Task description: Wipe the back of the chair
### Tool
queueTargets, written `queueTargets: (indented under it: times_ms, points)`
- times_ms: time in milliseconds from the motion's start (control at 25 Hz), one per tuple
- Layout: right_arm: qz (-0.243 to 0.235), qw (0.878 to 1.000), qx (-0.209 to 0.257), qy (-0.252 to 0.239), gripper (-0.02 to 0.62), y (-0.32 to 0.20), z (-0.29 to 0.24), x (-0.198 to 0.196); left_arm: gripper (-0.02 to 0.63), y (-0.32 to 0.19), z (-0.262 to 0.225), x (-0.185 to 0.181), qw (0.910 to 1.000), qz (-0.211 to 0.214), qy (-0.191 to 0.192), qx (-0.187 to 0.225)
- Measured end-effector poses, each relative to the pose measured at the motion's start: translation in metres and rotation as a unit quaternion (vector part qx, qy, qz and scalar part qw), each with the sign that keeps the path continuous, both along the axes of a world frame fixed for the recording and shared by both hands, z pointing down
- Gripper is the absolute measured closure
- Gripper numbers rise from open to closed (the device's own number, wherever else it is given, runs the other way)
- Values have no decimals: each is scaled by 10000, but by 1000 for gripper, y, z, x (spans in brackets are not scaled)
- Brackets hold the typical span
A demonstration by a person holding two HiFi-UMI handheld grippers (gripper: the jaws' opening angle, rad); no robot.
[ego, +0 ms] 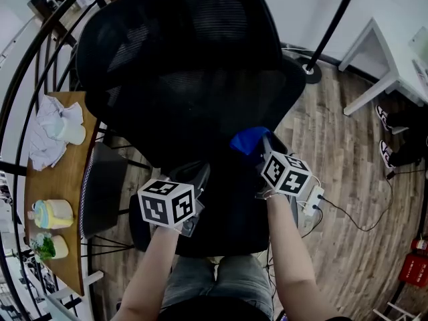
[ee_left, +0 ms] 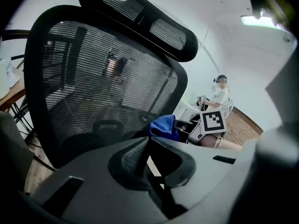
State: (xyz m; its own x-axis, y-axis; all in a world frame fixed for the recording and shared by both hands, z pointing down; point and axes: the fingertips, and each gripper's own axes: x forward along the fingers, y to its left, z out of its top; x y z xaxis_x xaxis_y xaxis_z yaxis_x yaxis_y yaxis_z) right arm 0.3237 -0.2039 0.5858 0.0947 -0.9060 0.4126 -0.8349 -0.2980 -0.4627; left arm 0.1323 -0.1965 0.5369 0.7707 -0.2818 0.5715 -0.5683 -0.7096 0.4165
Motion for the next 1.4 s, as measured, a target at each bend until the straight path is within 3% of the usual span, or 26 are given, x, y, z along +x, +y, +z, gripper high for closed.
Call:
queueTargets:
  times_ms: [720,1040,1400]
  points:
    - [576,9983,-41,75,503,29,0,46,584,20,-2,-7,10000,50,-39,21]
    - [530,9983,100,235,505,38,-26,26,584,18,-16,-32,9999,-76,110,72]
    - [194,9960,832,259,504,52,-105,-36,584,10,-57,-69,9985,74,345,414]
